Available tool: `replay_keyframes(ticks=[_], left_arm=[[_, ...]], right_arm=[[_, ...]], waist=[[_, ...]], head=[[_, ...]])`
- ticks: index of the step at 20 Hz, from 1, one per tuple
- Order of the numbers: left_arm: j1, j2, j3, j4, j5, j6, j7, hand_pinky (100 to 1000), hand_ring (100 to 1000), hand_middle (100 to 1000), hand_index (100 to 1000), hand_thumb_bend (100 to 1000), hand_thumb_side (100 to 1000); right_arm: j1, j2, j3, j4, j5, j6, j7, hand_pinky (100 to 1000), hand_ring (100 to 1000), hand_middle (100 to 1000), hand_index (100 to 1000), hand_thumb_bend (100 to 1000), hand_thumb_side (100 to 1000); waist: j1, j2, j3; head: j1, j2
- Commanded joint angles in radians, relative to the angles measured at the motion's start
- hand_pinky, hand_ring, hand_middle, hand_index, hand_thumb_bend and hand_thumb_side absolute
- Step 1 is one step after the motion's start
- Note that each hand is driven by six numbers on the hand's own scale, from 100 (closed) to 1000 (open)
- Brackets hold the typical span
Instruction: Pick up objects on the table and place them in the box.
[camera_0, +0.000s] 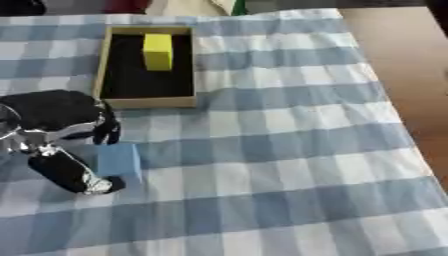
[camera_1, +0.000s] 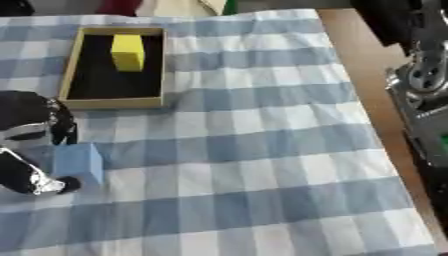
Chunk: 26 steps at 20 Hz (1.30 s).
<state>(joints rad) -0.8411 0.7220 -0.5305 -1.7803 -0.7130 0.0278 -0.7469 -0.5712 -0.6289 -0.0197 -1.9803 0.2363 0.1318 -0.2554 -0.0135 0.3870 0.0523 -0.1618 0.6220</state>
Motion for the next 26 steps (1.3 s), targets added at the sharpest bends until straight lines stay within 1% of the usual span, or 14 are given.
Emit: replay_keyframes(ticks=[1,3,4,8,11,12,13,16,19,26], left_arm=[[-0.02,0.025,0.03,-0.041,0.007,0.006,0.025,671,573,417,544,406,468],[-0.021,0.03,0.043,-0.066,0.011,0.01,0.038,659,560,406,533,371,421],[-0.021,0.033,0.05,-0.078,0.015,0.013,0.043,649,550,398,526,338,399],[-0.024,0.047,0.085,-0.117,0.039,0.039,0.063,624,527,378,508,252,393],[-0.04,0.059,0.118,-0.142,0.067,0.059,0.085,617,518,370,503,220,391],[-0.05,0.061,0.129,-0.147,0.08,0.06,0.094,610,512,365,499,195,374],[-0.062,0.061,0.138,-0.144,0.093,0.058,0.105,609,510,363,498,189,366],[-0.098,0.057,0.153,-0.098,0.133,0.041,0.132,606,505,358,494,179,361],[-0.135,0.039,0.161,-0.037,0.146,0.021,0.157,604,502,355,491,166,352],[-0.204,-0.017,0.182,0.123,0.103,-0.027,0.233,591,491,343,482,142,309]], right_arm=[[-0.009,-0.017,-0.016,-0.02,0.003,0.0,0.001,870,781,617,671,100,781],[-0.009,-0.018,-0.016,-0.02,0.004,0.0,0.0,870,781,617,672,100,784],[-0.01,-0.018,-0.017,-0.02,0.004,-0.001,-0.001,870,781,617,672,100,782],[-0.011,-0.018,-0.017,-0.02,0.005,-0.001,-0.002,870,782,617,672,100,782],[-0.014,-0.019,-0.016,-0.02,0.004,-0.001,-0.001,870,782,617,672,100,783],[-0.015,-0.019,-0.016,-0.02,0.003,-0.002,0.0,870,782,617,672,100,782],[-0.016,-0.018,-0.015,-0.02,0.002,-0.002,0.0,870,782,617,672,100,782],[-0.02,-0.018,-0.012,-0.02,0.0,-0.004,0.005,870,782,617,672,100,782],[-0.023,-0.018,-0.01,-0.02,-0.002,-0.004,0.008,870,783,617,673,100,783],[-0.033,-0.016,-0.006,-0.02,-0.004,-0.006,0.016,870,783,616,673,100,786]], waist=[[0.0,-0.024,0.002],[-0.001,-0.025,0.003],[-0.001,-0.025,0.004],[-0.003,-0.026,0.006],[-0.003,-0.026,0.007],[-0.002,-0.026,0.007],[-0.001,-0.027,0.006],[0.001,-0.028,0.003],[0.002,-0.028,-0.004],[0.006,-0.021,-0.029]], head=[[-0.001,-0.012],[-0.002,-0.012],[-0.002,-0.013],[0.0,-0.011],[0.005,-0.009],[0.01,-0.008],[0.014,-0.009],[0.028,-0.011],[0.041,-0.016],[0.068,-0.037]])
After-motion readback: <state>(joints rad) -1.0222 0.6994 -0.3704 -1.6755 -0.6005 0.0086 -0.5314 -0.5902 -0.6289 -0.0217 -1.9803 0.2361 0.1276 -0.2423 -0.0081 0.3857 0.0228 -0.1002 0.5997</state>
